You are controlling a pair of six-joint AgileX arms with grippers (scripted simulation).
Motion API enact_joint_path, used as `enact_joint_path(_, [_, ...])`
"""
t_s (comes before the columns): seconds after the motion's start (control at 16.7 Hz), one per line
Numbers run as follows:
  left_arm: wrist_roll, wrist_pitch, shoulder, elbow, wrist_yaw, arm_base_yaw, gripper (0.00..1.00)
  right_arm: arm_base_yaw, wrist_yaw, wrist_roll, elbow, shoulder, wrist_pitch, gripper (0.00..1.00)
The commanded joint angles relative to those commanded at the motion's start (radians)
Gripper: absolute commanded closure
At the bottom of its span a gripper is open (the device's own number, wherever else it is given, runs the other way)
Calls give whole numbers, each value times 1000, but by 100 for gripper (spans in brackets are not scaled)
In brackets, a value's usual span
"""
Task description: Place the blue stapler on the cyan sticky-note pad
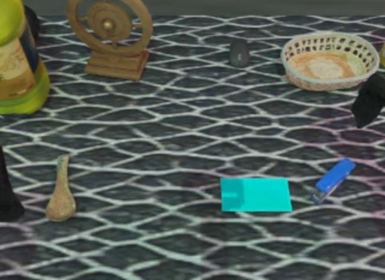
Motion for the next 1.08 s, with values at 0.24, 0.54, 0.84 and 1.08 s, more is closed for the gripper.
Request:
enact_joint_path(0.24, [0,0,0,0,0,0,0,49,-3,176,225,283,-177,0])
enact_joint_path(0.54, [0,0,0,0,0,0,0,82,-4,293,385,475,-287,0])
enact_joint_path(0.84, [0,0,0,0,0,0,0,84,-4,300,394,484,-293,0])
enact_joint_path(1.08, [0,0,0,0,0,0,0,81,-4,298,363,497,-252,0])
